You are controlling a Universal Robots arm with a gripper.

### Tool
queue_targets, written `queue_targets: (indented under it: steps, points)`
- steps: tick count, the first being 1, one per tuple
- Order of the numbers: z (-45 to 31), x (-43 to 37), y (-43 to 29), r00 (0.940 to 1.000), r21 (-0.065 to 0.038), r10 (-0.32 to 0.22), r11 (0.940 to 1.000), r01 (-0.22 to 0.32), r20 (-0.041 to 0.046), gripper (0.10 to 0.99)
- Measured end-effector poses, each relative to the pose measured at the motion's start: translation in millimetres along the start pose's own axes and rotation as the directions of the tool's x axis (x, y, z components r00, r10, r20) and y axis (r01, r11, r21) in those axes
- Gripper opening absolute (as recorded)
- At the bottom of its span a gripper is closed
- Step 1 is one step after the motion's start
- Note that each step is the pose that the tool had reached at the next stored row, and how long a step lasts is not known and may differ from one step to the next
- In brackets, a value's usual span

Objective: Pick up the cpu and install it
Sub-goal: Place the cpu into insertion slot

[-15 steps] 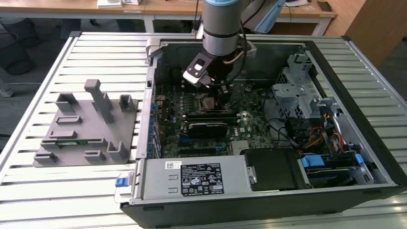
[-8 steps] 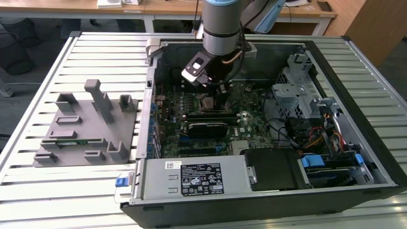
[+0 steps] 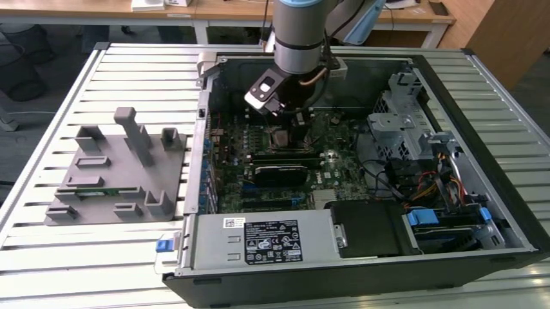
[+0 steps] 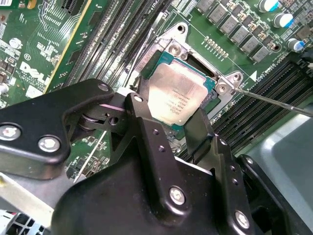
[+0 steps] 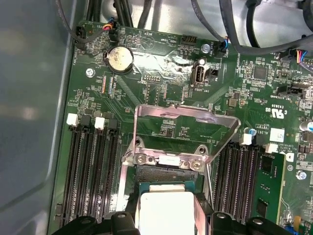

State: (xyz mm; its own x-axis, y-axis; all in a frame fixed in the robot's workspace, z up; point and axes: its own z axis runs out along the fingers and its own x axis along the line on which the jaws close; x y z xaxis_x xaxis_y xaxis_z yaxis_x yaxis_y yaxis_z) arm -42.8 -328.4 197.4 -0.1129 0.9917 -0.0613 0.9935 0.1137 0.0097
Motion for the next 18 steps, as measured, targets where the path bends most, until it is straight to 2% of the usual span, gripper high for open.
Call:
queue_targets:
  steps: [8,13,18]
  points:
    - [-1.1,0.1,0.1,0.9999,0.004,0.016,0.9999,-0.016,-0.0002,0.533]
    - [-0.9,0.1,0.2,0.998,0.007,0.063,0.998,-0.063,0.0004,0.533]
    - [-0.7,-0.3,4.0,0.9973,0.008,0.074,0.9973,-0.074,0.0002,0.533]
